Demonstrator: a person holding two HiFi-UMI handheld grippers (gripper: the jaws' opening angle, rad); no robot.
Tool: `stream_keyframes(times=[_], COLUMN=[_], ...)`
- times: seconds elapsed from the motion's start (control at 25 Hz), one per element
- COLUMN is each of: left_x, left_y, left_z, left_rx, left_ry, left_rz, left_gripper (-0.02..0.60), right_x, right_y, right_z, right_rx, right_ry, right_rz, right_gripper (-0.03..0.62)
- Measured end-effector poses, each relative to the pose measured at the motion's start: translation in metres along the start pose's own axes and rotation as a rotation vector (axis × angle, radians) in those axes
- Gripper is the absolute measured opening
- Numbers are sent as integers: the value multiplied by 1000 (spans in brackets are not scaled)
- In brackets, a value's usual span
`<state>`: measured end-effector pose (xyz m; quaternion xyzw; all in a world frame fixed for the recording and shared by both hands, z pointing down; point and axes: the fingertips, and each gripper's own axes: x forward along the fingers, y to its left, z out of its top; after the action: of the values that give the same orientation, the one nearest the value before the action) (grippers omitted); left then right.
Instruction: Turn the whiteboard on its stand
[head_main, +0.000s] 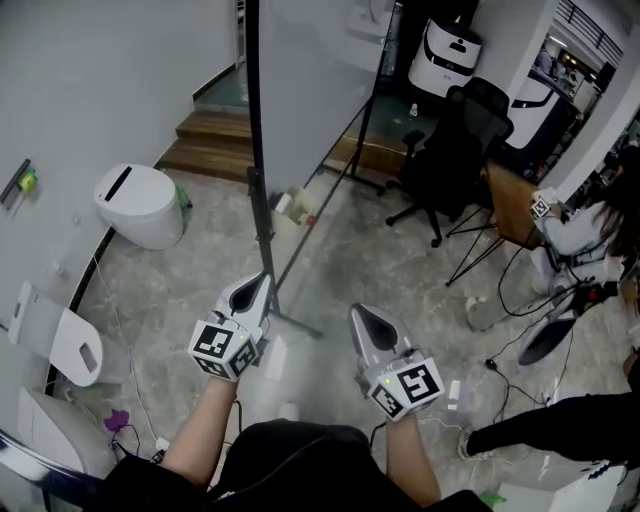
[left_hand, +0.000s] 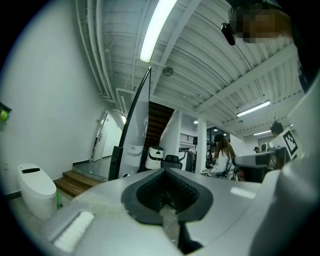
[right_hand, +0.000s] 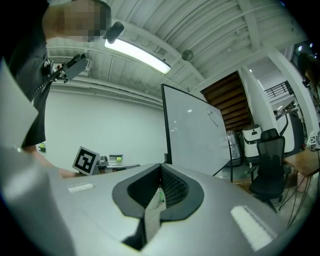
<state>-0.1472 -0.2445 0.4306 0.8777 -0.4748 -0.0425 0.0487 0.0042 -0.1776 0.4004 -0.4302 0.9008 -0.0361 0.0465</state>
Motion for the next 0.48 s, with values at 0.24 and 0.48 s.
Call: stream_keyframes(times=[0.24, 0.48], left_x=[1, 3], left_y=[22, 33], left_z=[3, 4], left_rx=[15, 19], left_ry=[6, 6], left_rz=[-6, 5], left_gripper=[3, 3], right_x=[23, 30], right_y=[8, 12], right_z=[4, -1], right_rx=[-5, 4], right_ry=[-16, -6], right_rz=[-10, -1], right_gripper=[8, 8])
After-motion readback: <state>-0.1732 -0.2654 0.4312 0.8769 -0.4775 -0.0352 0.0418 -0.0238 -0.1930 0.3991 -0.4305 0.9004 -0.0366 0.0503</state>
